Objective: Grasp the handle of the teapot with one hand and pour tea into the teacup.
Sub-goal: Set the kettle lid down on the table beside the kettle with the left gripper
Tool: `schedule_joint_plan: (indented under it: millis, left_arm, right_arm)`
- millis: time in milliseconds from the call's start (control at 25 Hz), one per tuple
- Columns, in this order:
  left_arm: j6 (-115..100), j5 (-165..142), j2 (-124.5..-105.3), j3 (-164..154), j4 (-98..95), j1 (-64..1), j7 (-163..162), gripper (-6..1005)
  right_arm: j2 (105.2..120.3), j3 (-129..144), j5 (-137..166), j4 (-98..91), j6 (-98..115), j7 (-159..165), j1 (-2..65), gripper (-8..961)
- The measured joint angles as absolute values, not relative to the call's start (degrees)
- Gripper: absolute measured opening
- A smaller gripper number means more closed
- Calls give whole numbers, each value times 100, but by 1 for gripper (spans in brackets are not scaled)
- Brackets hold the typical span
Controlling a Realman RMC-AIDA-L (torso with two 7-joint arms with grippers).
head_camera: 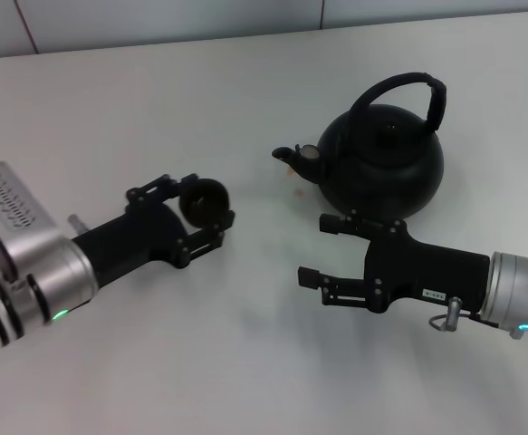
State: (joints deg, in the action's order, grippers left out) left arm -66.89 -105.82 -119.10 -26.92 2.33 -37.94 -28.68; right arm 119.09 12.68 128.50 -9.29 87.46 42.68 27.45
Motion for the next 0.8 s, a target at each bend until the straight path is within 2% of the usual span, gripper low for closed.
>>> schedule_joint_plan:
  millis: [800]
  left_arm:
    - [-5907, -10582, -11918, -2731, 665, -4155, -2556, 686]
  right_arm:
    - [11909, 1274, 12863, -879, 8711, 4252, 2733, 833]
